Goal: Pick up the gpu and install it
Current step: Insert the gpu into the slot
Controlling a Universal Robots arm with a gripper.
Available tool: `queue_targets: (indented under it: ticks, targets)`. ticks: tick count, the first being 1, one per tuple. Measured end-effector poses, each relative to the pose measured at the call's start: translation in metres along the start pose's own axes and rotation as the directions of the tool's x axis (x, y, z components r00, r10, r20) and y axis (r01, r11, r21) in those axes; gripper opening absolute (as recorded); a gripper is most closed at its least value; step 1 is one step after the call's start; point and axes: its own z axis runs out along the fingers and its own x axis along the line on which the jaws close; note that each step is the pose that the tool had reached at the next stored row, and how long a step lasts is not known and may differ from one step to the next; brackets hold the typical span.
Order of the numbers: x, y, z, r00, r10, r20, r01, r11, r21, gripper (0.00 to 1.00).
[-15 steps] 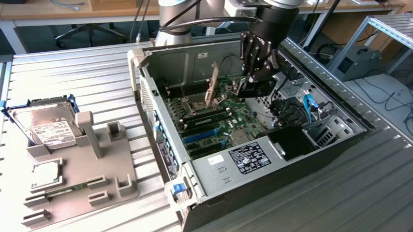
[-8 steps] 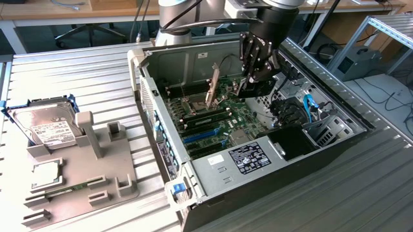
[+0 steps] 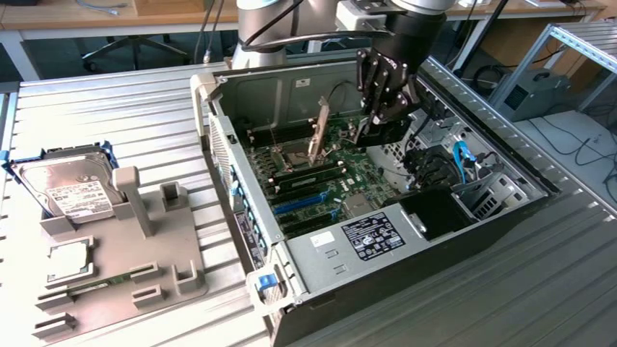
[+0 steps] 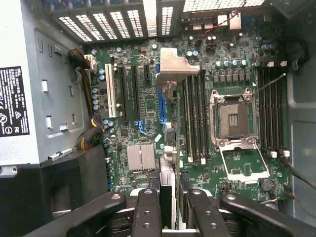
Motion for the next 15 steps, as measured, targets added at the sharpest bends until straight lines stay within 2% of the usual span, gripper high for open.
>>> queue_targets:
  ticks: [15]
  targets:
    - [-0.0001,-0.0005,0.0014,0.9971,-0.076,-0.0018,0.076,0.9971,0.002,0.26]
